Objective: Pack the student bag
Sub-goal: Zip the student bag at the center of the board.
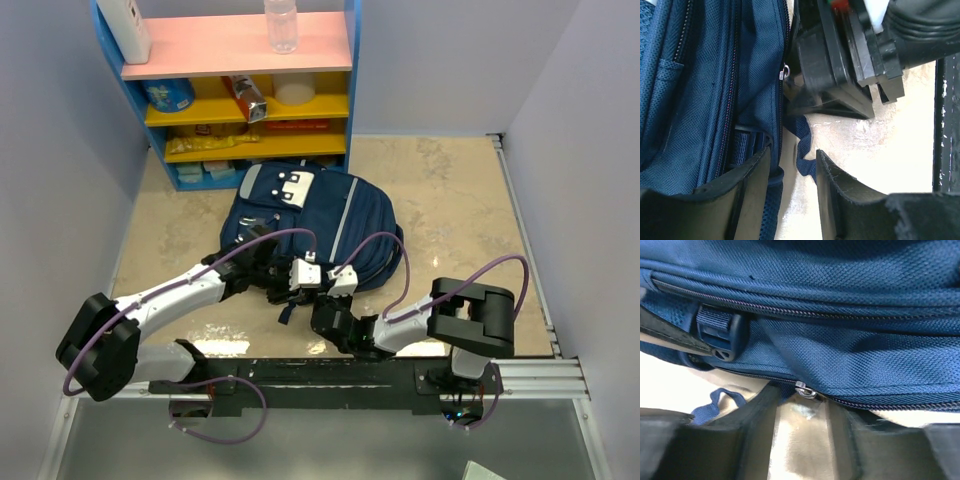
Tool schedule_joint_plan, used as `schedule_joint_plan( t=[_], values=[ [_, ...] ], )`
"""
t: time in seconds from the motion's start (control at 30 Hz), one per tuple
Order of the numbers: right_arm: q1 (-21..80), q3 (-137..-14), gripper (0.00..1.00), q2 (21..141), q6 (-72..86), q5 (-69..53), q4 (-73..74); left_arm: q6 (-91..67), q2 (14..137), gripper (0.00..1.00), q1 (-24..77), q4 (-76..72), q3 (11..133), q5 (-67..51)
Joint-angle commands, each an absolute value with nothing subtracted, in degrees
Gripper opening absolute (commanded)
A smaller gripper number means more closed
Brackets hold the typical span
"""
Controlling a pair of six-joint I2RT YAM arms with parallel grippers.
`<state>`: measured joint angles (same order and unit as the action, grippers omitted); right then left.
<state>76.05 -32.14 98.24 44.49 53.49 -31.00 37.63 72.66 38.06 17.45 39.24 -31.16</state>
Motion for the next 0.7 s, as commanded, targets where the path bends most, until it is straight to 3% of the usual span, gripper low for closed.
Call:
schedule_joint_plan(
  t=[0.0,0.2,0.5,0.67],
  values=[
    [75.76,-33.84,0.37,97.83,44.82,57.22,-33.40,38.06,71.89,0.46,38.32,16.35,41.04,-31.55],
    [75.76,-31.99,0.02,93.35,45.35,55.03,-30.68,38.23,73.30,0.50,38.32,14.59,40.17,-31.46],
    [75.94,-27.86,0.00,84.20,45.62,51.86,-26.54,37.36,76.64,0.68,38.32,8.62,40.17,-30.50],
    [76.46,-28.39,0.00,83.76,44.56,47.56,-26.63,36.13,77.08,0.70,38.41,2.12,39.46,-27.87]
  ],
)
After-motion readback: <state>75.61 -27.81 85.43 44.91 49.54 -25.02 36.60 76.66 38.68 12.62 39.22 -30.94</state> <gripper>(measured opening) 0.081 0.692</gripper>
